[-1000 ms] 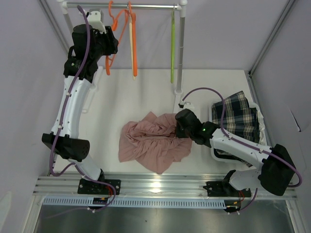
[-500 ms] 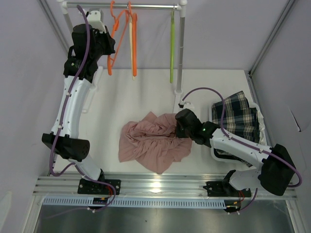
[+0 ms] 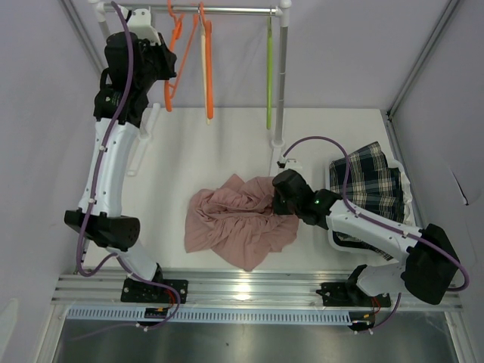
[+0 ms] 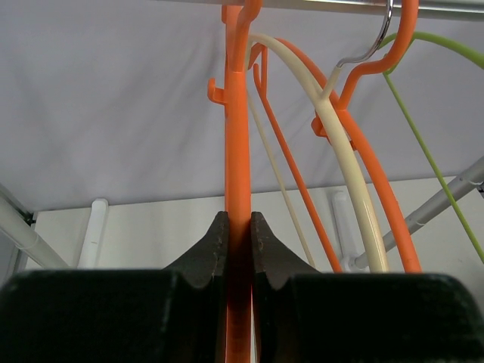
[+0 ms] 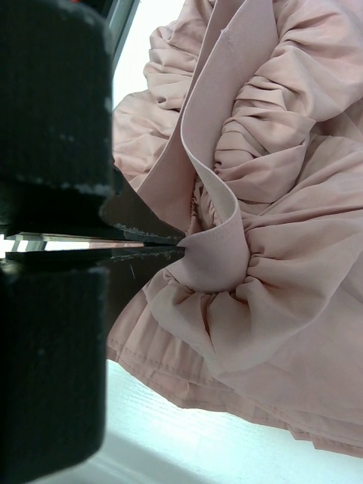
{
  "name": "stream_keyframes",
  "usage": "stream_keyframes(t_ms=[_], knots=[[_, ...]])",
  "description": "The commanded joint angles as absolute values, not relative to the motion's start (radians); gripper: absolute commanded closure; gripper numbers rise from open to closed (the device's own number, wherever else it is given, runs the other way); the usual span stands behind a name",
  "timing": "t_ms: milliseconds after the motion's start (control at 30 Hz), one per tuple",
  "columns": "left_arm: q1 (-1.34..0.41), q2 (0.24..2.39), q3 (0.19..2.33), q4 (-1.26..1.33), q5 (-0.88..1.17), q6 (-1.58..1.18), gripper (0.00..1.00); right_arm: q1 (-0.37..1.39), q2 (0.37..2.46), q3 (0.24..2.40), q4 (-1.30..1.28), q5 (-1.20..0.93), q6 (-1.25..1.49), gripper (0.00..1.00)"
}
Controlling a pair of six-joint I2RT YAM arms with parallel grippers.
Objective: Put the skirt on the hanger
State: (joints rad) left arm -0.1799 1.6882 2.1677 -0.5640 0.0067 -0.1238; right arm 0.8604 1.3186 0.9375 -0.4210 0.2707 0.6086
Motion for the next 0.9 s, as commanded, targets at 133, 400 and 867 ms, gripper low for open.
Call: stream_keyframes(t_ms=[133,400,867], knots=[[-0.175,1.566,2.091,-0.502,0.008,-0.132,1.0,0.856,1.339,0.977,-0.383,0.259,0.595,1.0],[-0.175,1.467,1.976,-0.466,0.009,-0.127,1.0,0.857,1.345,0.976,-0.379,0.255,0.594,1.0],[-0.179,1.196,1.578,-0.442,0.029,-0.207,1.0,0.856,1.348,0.986,-0.4,0.259,0.581,1.0]])
